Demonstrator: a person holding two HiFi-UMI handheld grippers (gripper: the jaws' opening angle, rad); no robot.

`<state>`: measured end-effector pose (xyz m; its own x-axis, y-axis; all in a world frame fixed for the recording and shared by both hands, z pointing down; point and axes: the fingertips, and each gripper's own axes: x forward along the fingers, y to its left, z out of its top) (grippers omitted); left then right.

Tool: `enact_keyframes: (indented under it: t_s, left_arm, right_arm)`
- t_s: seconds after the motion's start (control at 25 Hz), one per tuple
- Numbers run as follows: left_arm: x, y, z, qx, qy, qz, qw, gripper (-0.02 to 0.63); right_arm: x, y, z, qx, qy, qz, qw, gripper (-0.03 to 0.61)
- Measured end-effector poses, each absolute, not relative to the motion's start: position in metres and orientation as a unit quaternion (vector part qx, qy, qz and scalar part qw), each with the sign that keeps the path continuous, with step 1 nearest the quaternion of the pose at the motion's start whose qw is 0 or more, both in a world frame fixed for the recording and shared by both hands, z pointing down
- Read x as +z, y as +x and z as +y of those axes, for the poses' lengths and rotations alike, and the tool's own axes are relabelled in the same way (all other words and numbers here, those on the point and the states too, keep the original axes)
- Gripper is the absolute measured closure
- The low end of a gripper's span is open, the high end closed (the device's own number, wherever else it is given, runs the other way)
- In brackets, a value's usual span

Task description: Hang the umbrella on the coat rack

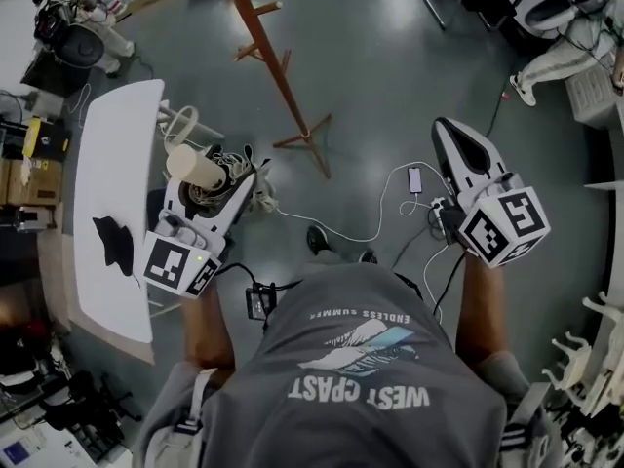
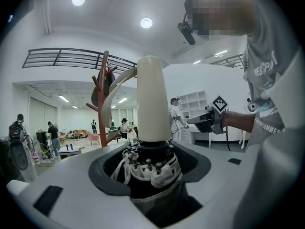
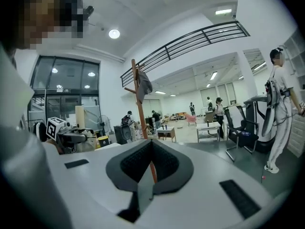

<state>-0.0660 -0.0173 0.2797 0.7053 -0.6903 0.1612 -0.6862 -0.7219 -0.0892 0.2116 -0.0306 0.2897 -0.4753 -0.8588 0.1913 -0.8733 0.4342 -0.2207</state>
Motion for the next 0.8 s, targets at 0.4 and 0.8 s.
enact_keyframes:
  t_s: [0.4, 0.8]
  left_arm:
    - [0.290, -0.082, -0.066, -0.068, -0.946, 0.316, 0.001, 0.347]
    - [0.305, -0.095, -0.085, -0.056, -0.956, 0.287, -0.007, 0.347]
  right_arm:
    - [0.263, 0.246, -0.047, 0.119, 0.619, -0.776, 0.017, 0.555]
    - [0.259, 0.229, -0.040, 0.118, 0.642, -0.757, 0.043, 0.555]
